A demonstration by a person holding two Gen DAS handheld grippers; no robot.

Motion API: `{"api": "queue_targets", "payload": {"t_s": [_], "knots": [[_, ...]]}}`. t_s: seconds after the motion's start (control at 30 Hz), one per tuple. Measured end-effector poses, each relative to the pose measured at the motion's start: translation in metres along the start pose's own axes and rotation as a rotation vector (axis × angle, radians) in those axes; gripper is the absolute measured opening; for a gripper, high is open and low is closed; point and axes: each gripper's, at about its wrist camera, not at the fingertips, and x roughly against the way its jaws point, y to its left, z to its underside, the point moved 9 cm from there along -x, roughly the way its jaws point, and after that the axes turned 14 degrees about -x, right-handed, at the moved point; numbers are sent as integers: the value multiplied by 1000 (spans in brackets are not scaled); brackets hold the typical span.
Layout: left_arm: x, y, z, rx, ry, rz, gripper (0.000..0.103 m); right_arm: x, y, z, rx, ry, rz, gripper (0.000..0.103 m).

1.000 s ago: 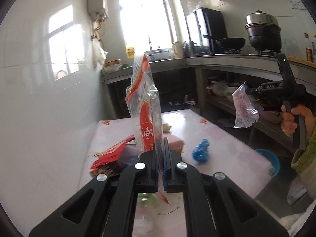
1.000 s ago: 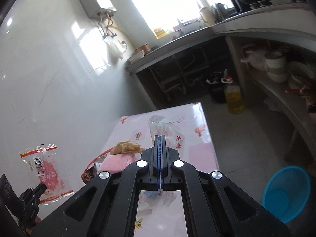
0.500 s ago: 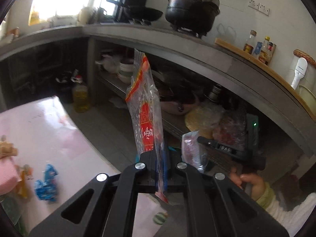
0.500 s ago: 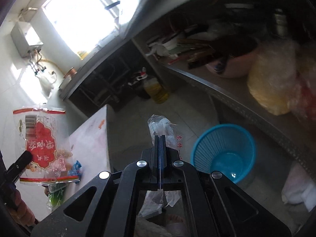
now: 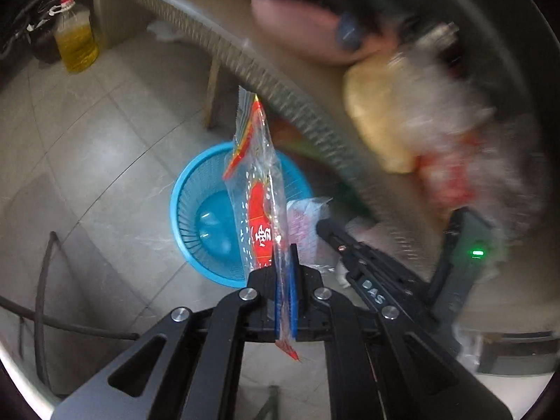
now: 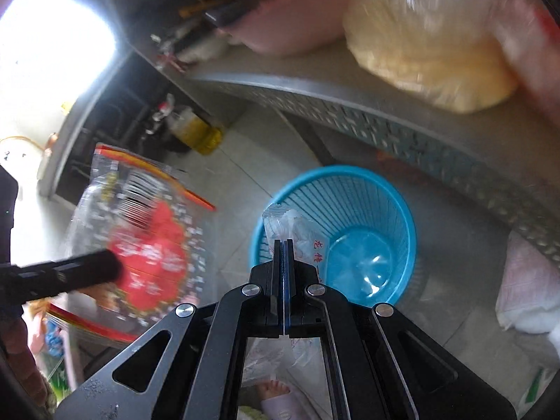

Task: Collect trash
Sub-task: 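Carry both held items over the blue wastebasket and open both tools to drop them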

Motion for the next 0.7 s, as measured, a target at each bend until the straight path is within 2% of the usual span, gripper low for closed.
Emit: {"api": "queue_targets", "payload": {"t_s": [0.1, 0.13, 0.2, 0.23, 0.27, 0.37, 0.5, 0.7], "knots": [[-36, 12, -13, -3, 56, -87, 4, -29, -9, -9, -11, 15, 31, 4], [-45, 21, -9, 0, 66, -101, 7, -40, -13, -10, -17, 32, 45, 6], [-58, 30, -8, 13, 106, -139, 29, -58, -22, -10, -25, 61, 84, 23], [-59, 36, -5, 25, 118, -163, 48, -62, -25, -10, -18, 59, 117, 35], [-58, 38, -5, 34, 112, -171, 52, -64, -28, -10, -10, 49, 145, 39], [-44, 37, -3, 23, 85, -140, 54, -57, -36, -3, -17, 35, 150, 40], [-11, 34, -4, -21, 21, -143, 55, -34, -41, 8, -18, -1, 143, 40], [71, 26, 3, -40, -143, -124, 55, 0, -40, 18, 8, -43, 124, 41]]}}
